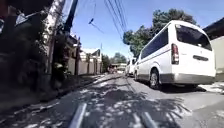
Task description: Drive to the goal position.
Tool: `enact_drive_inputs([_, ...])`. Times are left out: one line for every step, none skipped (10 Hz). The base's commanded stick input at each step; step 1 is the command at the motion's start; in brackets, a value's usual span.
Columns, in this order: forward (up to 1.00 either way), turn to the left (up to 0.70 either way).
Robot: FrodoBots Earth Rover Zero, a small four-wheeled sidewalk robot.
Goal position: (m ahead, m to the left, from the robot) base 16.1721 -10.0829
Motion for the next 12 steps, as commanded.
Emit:
enact_drive_inputs([0.70,0.00])
enact_drive_inputs([0.70,0.00])
enact_drive_inputs([0.70,0.00])
enact_drive_inputs([0.70,0.00])
enact_drive_inputs([0.70,0.00])
enact_drive_inputs([0.70,0.00])
enact_drive_inputs([0.70,0.00])
enact_drive_inputs([0.70,0.00])
enact_drive_inputs([0.70,0.00])
enact_drive_inputs([0.70,0.00])
enact_drive_inputs([0.70,0.00])
enact_drive_inputs([0.70,0.00])
